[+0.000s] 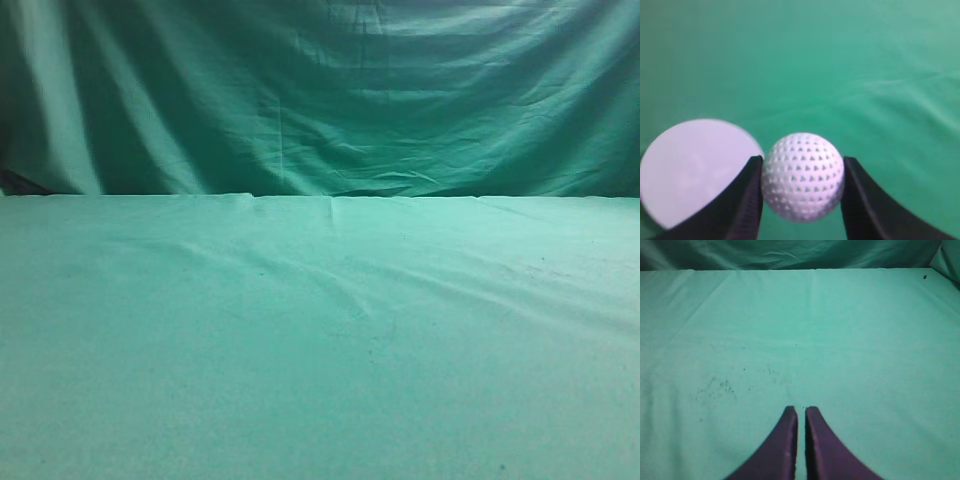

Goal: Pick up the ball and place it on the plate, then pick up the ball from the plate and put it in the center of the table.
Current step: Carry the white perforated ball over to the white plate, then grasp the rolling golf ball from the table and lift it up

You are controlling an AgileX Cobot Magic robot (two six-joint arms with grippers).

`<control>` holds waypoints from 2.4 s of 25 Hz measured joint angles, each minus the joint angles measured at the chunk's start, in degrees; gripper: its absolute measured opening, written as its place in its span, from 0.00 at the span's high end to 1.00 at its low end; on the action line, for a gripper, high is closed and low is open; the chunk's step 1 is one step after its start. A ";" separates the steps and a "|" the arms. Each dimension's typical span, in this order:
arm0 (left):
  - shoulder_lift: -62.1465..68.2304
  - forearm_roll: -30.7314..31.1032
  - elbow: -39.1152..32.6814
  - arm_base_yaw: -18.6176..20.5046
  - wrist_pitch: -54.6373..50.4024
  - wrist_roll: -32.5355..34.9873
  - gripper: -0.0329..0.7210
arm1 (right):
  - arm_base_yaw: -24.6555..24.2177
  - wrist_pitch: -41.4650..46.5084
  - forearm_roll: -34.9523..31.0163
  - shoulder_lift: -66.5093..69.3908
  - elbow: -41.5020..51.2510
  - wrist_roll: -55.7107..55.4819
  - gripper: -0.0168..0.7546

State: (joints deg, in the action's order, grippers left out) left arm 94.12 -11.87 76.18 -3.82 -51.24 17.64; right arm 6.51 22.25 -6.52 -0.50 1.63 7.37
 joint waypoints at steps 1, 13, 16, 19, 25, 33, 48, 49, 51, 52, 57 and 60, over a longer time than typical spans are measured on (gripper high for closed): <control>-0.26 0.13 -0.68 3.06 -0.13 -0.53 0.57 | 0.00 0.00 0.00 0.00 0.00 0.00 0.91; -0.37 3.47 -11.65 17.23 9.42 -1.42 0.57 | 0.00 0.00 0.00 0.00 0.00 0.00 0.98; 0.95 5.58 -11.72 17.23 10.12 -2.39 0.57 | 0.00 0.00 0.00 0.00 0.00 0.10 0.91; 3.64 5.93 -11.72 17.23 10.66 -2.47 0.57 | 0.00 0.00 0.00 0.00 0.00 0.22 0.91; 7.53 6.37 -11.72 16.41 12.26 -1.97 0.57 | 0.00 0.00 0.00 0.00 0.00 0.22 0.98; 8.33 6.37 -11.72 14.19 13.69 -0.08 0.46 | 0.00 0.00 0.00 0.00 0.00 0.32 0.91; 8.55 -10.53 12.81 13.19 -10.20 3.16 0.84 | 0.00 0.00 0.00 0.00 0.00 0.32 0.98; 8.05 -11.28 13.45 12.69 -10.68 3.56 0.89 | 0.00 0.00 0.00 0.00 0.00 0.32 0.91; 5.84 -11.74 13.97 11.16 -10.92 3.84 0.96 | 0.00 0.00 0.00 0.00 0.00 0.32 0.98; 4.28 -11.84 13.97 10.18 -10.81 3.94 0.96 | 0.00 0.00 0.00 0.00 0.00 0.21 0.98; -3.94 -10.08 14.24 3.00 -9.07 4.45 0.96 | 0.00 0.00 0.00 0.00 0.00 0.10 0.91; -9.83 -9.25 13.02 -2.34 -6.29 4.66 0.96 | 0.00 0.00 0.00 0.00 0.00 0.10 0.91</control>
State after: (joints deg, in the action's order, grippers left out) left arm 84.30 -21.12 89.20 -6.16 -57.52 22.30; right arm 6.51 22.25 -6.52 -0.50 1.63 7.46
